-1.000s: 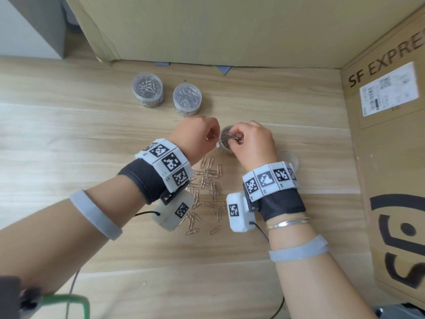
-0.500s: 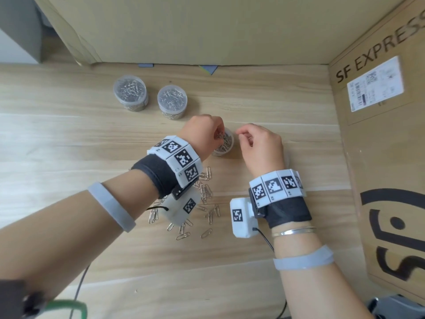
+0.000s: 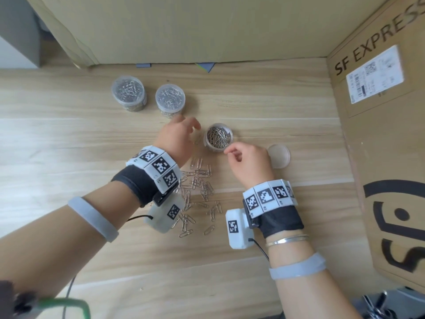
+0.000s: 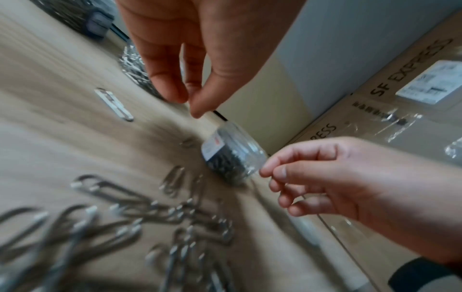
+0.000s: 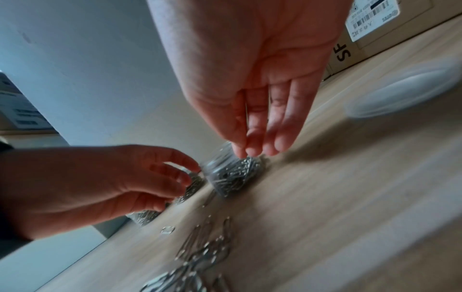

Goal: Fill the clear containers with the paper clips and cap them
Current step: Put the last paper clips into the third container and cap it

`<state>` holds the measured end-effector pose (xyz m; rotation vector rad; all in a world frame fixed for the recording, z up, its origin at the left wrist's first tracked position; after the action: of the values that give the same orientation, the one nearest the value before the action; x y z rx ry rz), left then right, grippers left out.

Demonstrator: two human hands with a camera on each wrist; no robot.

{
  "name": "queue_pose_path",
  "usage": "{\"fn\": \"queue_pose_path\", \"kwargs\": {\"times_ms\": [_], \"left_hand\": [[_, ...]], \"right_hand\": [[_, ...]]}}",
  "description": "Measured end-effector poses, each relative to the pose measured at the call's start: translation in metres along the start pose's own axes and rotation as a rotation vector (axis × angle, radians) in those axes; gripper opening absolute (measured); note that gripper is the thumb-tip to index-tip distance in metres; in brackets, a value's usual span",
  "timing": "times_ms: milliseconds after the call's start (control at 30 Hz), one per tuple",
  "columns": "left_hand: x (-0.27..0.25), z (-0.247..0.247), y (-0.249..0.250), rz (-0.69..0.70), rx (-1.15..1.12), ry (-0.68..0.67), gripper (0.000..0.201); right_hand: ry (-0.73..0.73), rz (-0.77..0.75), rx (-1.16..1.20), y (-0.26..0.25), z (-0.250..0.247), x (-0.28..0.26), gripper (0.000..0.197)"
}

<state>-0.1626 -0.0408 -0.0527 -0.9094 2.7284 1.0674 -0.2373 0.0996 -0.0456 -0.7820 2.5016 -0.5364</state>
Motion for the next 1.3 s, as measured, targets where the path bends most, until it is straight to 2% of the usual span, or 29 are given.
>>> {"fn": "queue_pose_path", "kwargs": {"times_ms": [100, 200, 367, 500, 700, 767, 833, 933, 1033, 1133, 1300], "left_hand": [[-0.007, 0.014, -0.012, -0.025, 0.061, -0.089, 0.040], [-0.013, 0.023, -0.013, 0.021, 0.131, -0.157, 0.049], [-0.026, 0.025, -0.014, 0.069, 0.134, -0.193, 0.039], [-0.046, 0.031, -0.022, 0.075, 0.094, -0.271, 0.040], [-0.067, 0.040, -0.023, 0.112, 0.138, -0.384, 0.050], [-0.069, 0.036, -0.025, 0.110, 0.105, -0.335, 0.049], [-0.070, 0.025, -0.029, 0.102, 0.110, -0.205, 0.048], [-0.068, 0.015, -0.041, 0.055, 0.209, -0.086, 0.056], [-0.054, 0.021, -0.056, 0.038, 0.306, -0.179, 0.072], [-0.048, 0.028, -0.065, 0.025, 0.360, -0.274, 0.071], [-0.069, 0.020, -0.048, 0.040, 0.345, -0.208, 0.056]], "right_hand": [[-0.077, -0.026, -0.005, -0.008, 0.016, -0.008, 0.023], [-0.104, -0.076, -0.012, -0.015, 0.028, -0.012, 0.030], [-0.159, -0.104, -0.035, -0.017, 0.045, -0.020, 0.037], [-0.198, -0.103, -0.067, -0.021, 0.056, -0.030, 0.041], [-0.253, -0.126, -0.080, -0.030, 0.067, -0.040, 0.035], [-0.270, -0.130, -0.107, -0.029, 0.066, -0.042, 0.033], [-0.249, -0.134, -0.128, -0.028, 0.062, -0.044, 0.033], [-0.242, -0.104, -0.182, -0.023, 0.056, -0.049, 0.044], [-0.247, -0.045, -0.268, -0.013, 0.053, -0.057, 0.065], [-0.252, 0.023, -0.222, -0.003, 0.054, -0.065, 0.079], [-0.293, 0.043, -0.143, -0.009, 0.064, -0.071, 0.080]]}}
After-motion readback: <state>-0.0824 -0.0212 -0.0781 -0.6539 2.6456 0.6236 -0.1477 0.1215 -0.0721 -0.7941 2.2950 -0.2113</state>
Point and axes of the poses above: each hand's wrist, its own x-axis towards the middle knuckle, its own z-axis out of the palm, y = z × x, the point moved 8 cm from there along x, towards the middle knuckle, and after that the axes turned 1 degree about z, right-handed, at the moved point
